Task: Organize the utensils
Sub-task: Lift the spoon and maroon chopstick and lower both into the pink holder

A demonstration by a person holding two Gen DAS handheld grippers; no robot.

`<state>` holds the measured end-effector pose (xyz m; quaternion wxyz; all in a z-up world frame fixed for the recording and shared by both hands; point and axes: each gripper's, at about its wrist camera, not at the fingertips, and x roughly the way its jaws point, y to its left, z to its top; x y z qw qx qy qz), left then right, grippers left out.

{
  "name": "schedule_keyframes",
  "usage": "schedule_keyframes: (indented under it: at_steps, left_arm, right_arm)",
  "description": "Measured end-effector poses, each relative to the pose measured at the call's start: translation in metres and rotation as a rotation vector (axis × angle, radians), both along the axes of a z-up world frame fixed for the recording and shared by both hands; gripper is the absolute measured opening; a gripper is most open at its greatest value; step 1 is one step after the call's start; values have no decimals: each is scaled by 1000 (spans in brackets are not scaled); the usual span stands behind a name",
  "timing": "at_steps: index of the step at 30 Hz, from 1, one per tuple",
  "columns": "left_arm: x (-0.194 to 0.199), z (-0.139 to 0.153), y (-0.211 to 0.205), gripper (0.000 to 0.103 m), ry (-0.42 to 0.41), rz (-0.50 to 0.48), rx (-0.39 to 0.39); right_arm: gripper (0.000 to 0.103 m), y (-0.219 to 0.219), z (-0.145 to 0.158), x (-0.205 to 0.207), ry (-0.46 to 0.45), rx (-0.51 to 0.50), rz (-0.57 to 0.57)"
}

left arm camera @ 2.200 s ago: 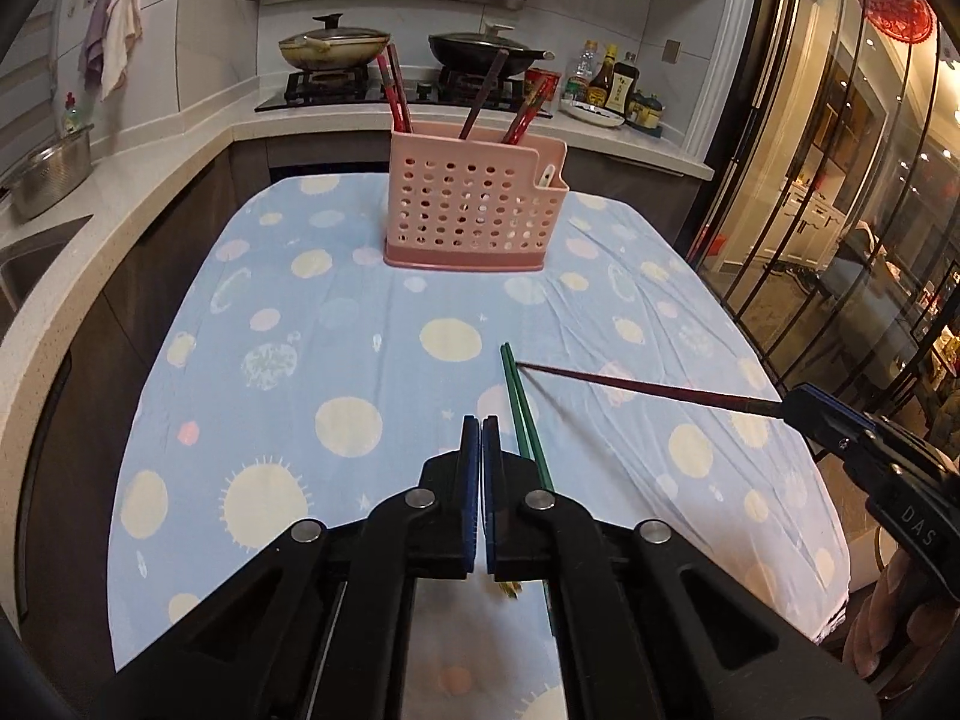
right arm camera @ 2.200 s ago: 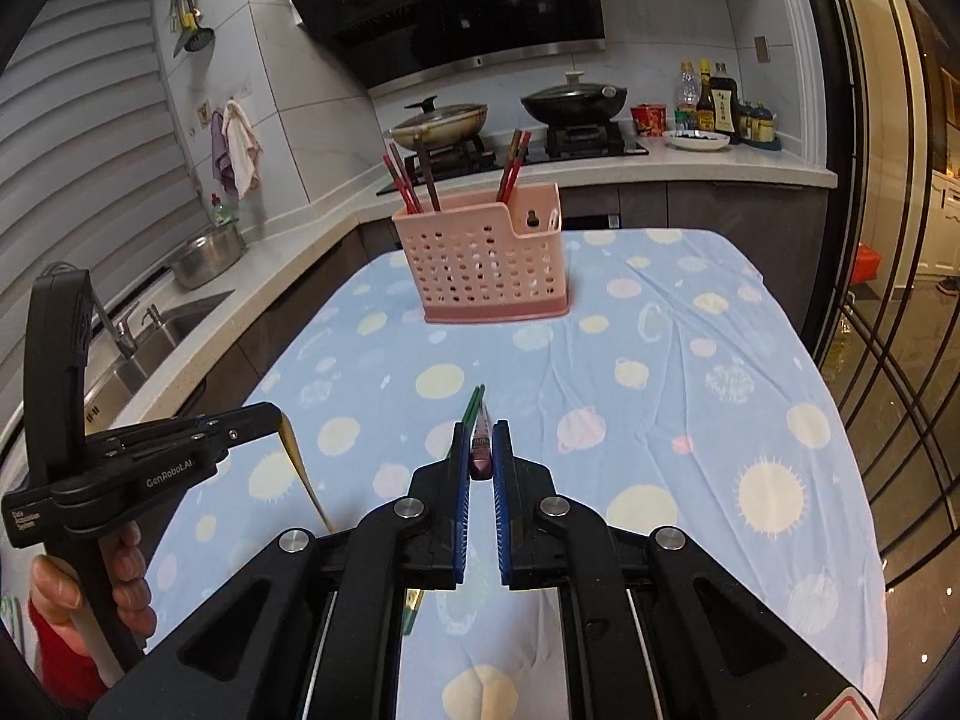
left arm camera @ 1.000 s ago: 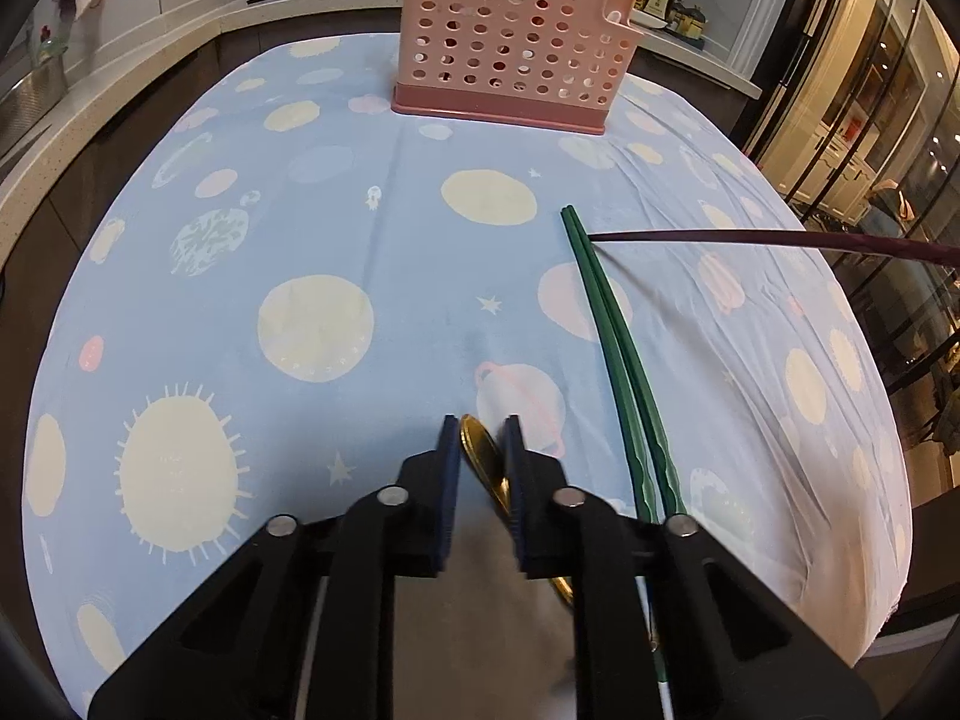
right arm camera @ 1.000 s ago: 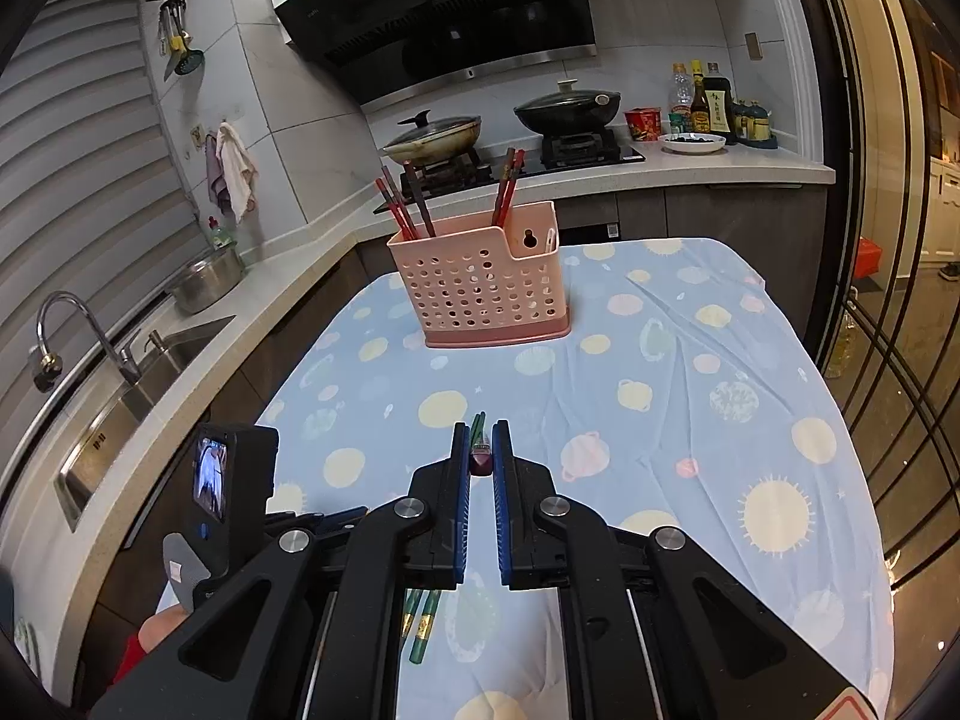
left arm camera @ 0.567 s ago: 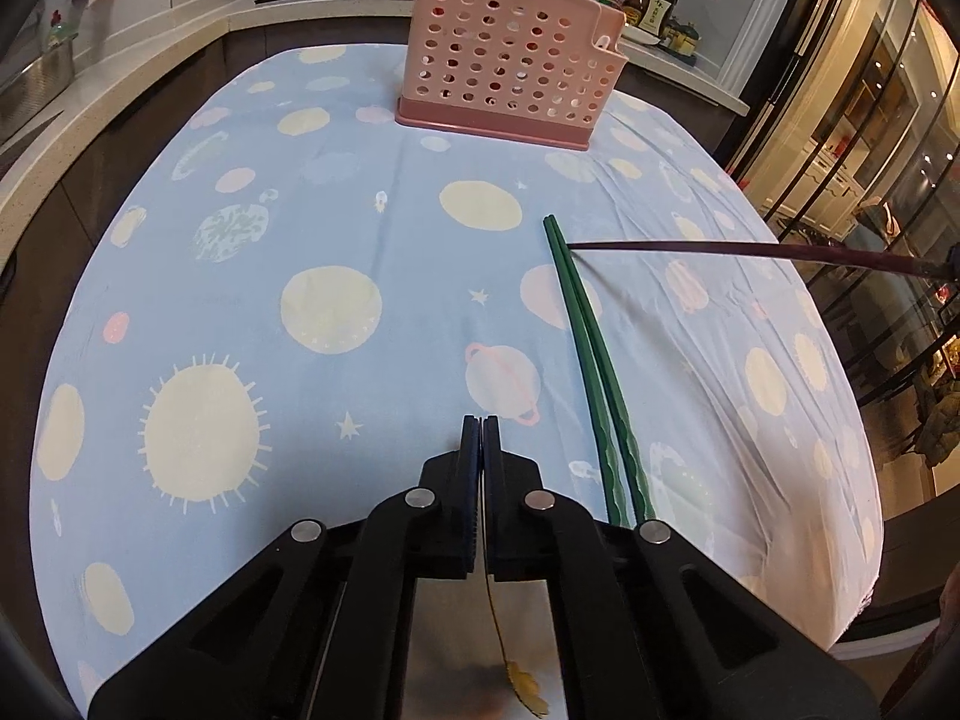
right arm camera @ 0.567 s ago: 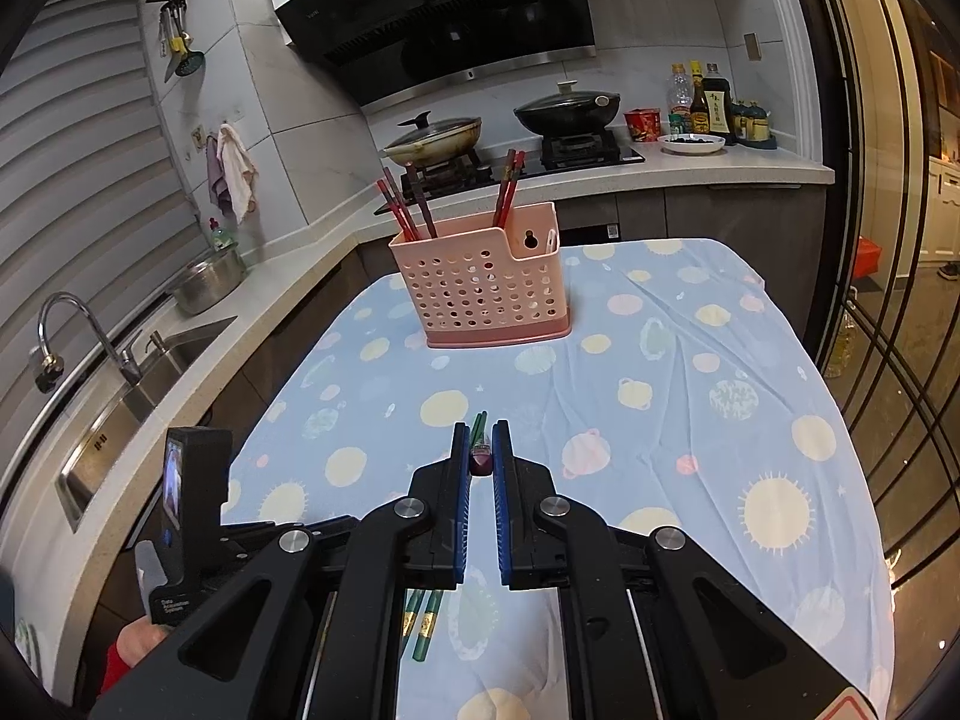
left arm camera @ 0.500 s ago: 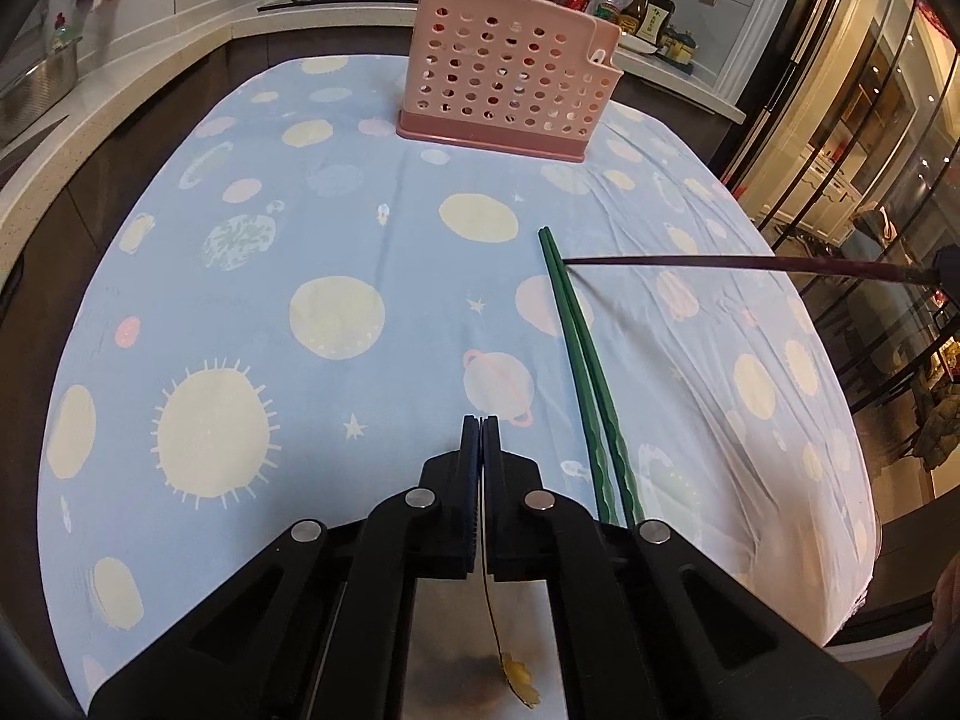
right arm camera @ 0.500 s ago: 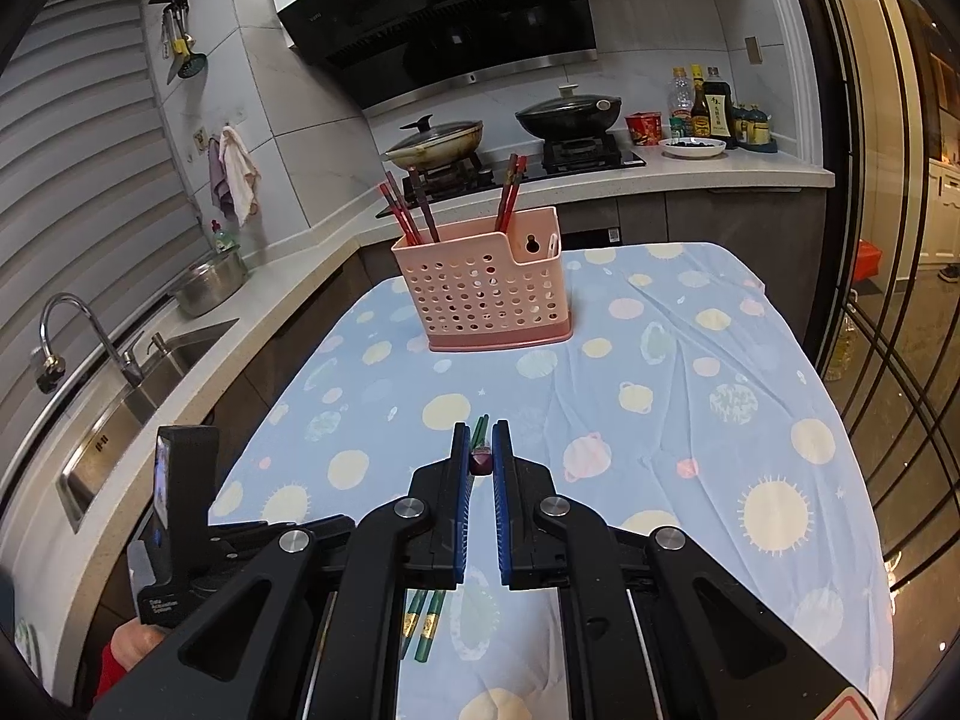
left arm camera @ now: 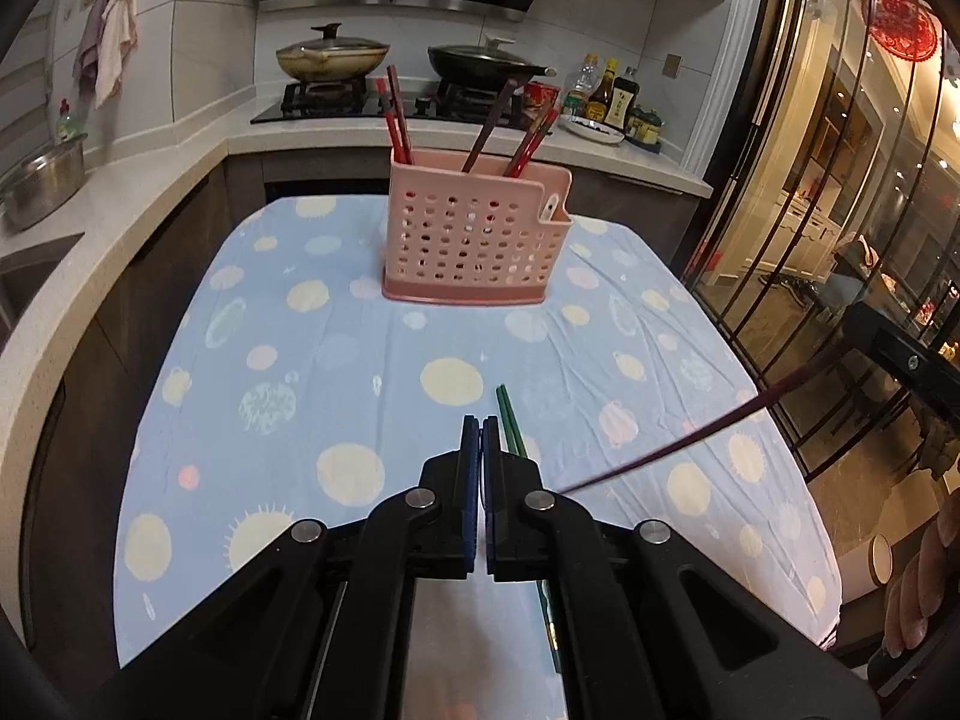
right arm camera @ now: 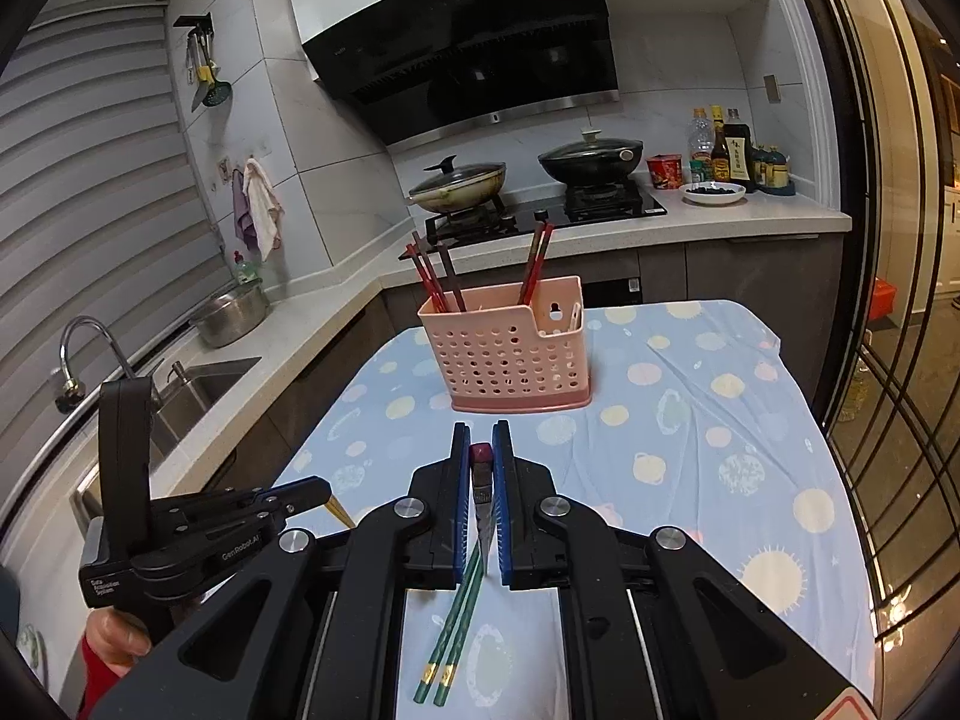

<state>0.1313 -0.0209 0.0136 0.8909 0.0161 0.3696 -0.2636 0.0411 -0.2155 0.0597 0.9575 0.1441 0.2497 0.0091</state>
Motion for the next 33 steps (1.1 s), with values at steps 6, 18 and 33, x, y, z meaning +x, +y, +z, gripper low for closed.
schedule_keyframes:
  at_steps: [6,18,33]
  left_arm:
    - [24,42,-14,1,-95,0,0]
    - [109,124,-34,1,-248,75,18]
    - [215,113,-67,1,-210,94,69]
  right_arm:
    - [7,-5,31,24,-51,-29,3]
    - [7,-37,119,113,-204,-59,-42]
    - [7,-44,141,247,-212,-79,-90]
